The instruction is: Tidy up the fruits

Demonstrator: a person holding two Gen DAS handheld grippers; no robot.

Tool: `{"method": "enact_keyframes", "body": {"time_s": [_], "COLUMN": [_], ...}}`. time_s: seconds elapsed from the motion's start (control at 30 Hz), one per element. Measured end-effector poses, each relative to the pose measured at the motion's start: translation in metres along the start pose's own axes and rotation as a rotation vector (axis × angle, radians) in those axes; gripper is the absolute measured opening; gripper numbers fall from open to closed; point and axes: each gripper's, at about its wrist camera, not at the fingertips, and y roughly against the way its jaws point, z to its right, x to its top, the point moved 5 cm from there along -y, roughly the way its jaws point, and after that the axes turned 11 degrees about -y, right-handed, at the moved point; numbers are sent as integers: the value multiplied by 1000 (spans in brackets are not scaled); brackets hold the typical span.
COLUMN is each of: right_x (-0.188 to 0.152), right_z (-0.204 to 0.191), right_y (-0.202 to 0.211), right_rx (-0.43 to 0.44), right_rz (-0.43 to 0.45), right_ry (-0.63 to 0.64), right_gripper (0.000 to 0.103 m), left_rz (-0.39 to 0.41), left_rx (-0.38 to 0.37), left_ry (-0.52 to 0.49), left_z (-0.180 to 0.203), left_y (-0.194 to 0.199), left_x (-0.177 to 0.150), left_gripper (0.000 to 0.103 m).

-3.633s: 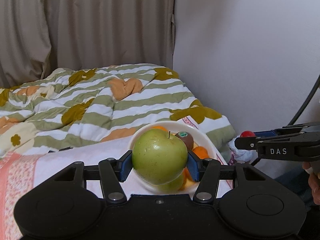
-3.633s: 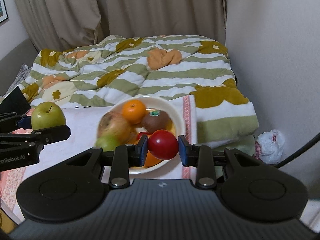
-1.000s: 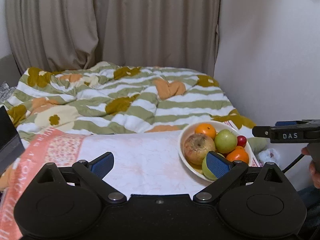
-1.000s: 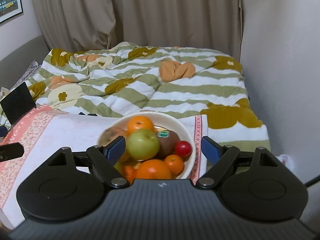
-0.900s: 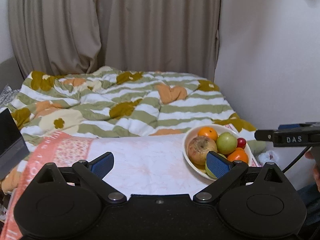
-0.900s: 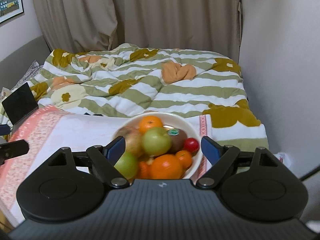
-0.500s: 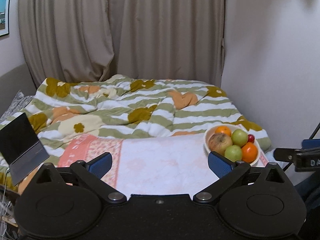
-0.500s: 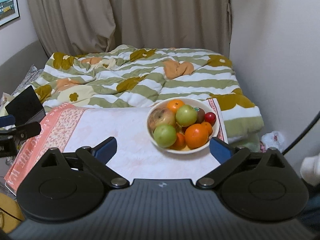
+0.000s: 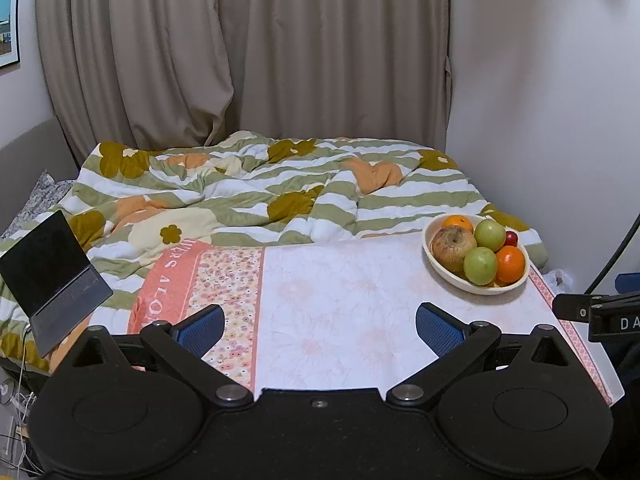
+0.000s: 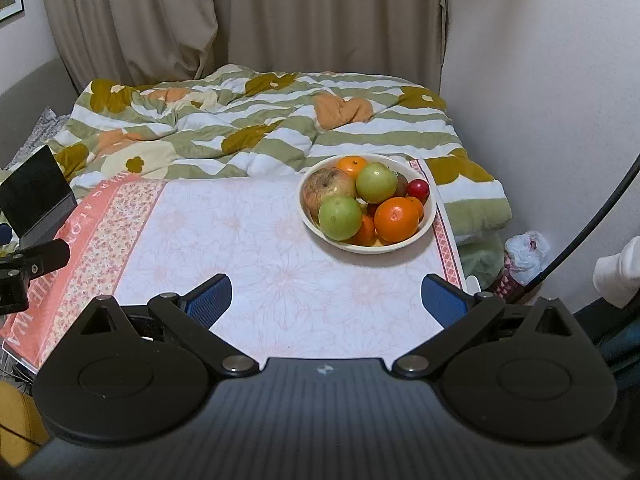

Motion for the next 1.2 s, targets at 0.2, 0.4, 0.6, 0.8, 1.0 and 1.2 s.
{"method": "enact_keyframes", "body": {"time_s": [0.2,0.4,0.6,0.8,1.0,1.2], "right_x": [1,1,2,2,2,2], "right_z": [-5,-7,-7,-8,-8,-8], "right_y": [0,-1,-1,-2,-2,-2], "right_rx": [0,0,0,0,-1,-1], "right_rz": [0,-3,-3,-6,-6,-6], "right_ry": [0,-1,-1,-2,-2,-2], "right_gripper": [103,103,103,103,103,103], "left_rz": [-3,-4,-3,1,1,1], "left_rx": [3,5,8,16,20,25], "left_ry": [-1,-1,0,0,3,6], "left_z": [-1,-3,-4,-4,-5,-6], "left_y": [-1,-1,-1,0,0,2], "left_x": [-1,-1,-1,-2,-2,-2], "left_gripper": [103,103,103,103,103,103]}}
